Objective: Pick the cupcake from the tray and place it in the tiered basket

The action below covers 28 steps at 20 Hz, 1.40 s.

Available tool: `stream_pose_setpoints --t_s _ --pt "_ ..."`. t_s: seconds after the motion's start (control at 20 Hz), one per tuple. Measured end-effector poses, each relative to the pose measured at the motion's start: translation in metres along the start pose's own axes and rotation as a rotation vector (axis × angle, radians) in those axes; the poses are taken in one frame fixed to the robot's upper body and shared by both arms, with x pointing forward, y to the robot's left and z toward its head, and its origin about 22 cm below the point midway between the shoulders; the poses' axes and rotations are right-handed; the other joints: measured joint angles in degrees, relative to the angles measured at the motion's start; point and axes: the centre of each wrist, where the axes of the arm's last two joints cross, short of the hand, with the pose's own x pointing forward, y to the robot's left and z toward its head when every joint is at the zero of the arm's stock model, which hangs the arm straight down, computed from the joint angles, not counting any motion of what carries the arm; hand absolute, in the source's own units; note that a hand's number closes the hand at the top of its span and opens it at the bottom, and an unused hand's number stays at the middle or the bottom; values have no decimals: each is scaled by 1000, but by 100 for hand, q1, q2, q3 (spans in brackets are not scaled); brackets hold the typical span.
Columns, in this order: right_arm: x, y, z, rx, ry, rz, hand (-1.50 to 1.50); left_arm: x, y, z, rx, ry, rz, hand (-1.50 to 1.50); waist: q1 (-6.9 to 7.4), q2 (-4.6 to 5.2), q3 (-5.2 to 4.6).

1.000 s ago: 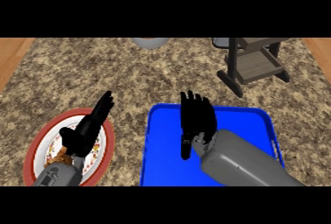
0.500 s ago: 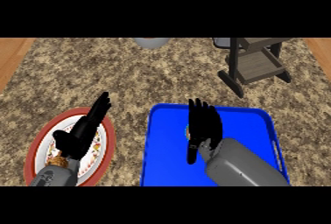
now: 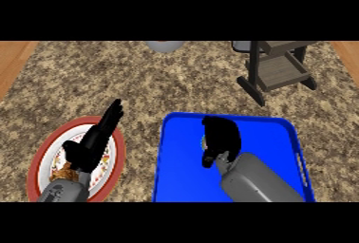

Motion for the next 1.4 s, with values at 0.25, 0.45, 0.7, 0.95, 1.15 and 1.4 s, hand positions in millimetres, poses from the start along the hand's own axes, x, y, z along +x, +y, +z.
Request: stream_pose_setpoints --t_s 0.25,0.45,0.7,0.95,1.15,1.4 --pt "0 6 -3 -68 -39 -15 150 2 8 -1 1 0 6 0 3 -5 -3" --pt "6 7 -1 -94 -51 -21 150 1 6 -4 -2 0 4 0 0 -5 -4" --pt "2 -12 -1 -130 27 -25 150 -1 5 1 9 1 2 0 -56 -20 -6" --pt "-73 -56 -38 -209 400 -43 150 -9 17 10 72 36 1 0 -492 -159 -60" --pt "-119 -114 -46 -346 587 -51 150 -12 23 15 96 55 -1 0 -620 -245 -87" --pt "-120 -217 -14 -590 605 -191 150 -11 20 14 77 51 0 0 -457 -250 -78"
